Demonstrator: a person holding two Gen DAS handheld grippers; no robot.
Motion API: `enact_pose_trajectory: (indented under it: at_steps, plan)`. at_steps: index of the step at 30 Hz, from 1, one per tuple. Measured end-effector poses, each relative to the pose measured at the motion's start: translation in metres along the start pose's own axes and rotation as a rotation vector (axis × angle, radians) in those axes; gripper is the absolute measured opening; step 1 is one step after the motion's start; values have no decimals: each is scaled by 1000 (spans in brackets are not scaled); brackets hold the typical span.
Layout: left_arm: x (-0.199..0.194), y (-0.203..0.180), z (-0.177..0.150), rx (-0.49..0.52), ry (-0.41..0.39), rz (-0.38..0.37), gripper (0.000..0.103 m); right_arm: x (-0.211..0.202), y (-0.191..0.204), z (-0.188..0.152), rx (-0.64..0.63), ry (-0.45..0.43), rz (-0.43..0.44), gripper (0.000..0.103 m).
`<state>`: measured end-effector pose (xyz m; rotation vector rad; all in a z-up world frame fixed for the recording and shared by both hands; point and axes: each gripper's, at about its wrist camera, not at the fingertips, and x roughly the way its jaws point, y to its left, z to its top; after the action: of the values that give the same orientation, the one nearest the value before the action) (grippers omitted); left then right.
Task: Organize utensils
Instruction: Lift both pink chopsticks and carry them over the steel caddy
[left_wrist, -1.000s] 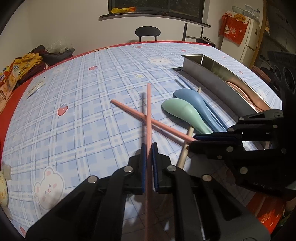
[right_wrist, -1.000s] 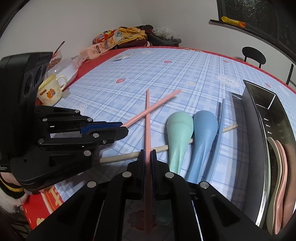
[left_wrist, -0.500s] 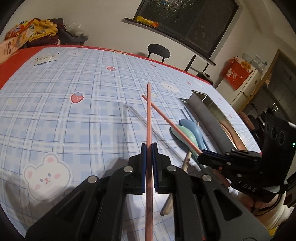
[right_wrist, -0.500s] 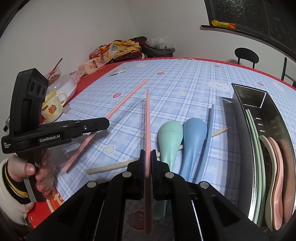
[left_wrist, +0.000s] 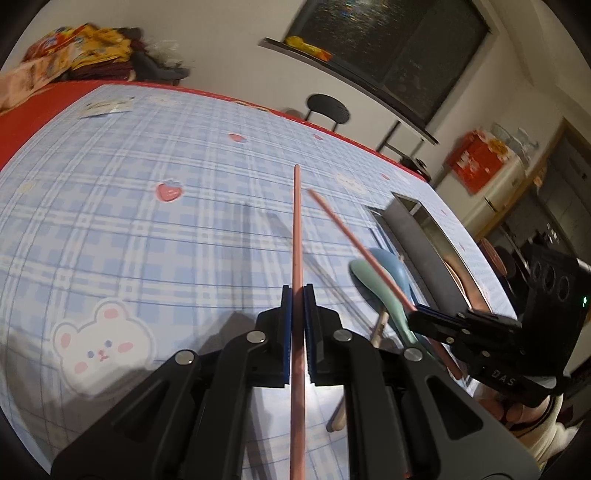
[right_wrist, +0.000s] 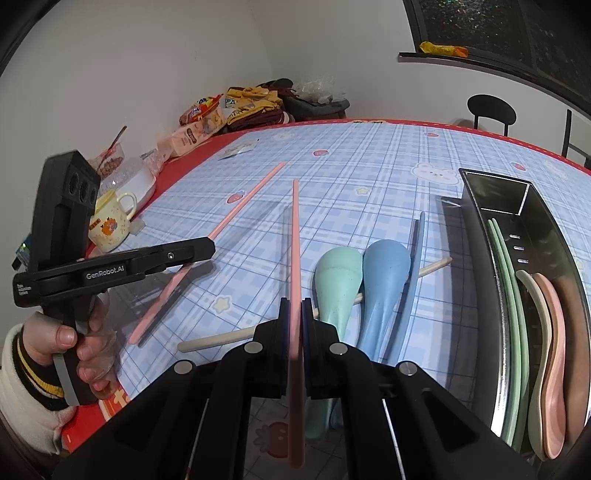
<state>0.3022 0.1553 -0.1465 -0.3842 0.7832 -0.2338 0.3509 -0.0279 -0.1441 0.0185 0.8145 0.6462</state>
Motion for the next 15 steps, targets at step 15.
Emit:
enact_pose_trajectory:
  at_steps: [15]
  plan:
    - [-19, -35, 13, -45, -62, 28, 10, -64, -48, 8, 104, -173, 49, 7]
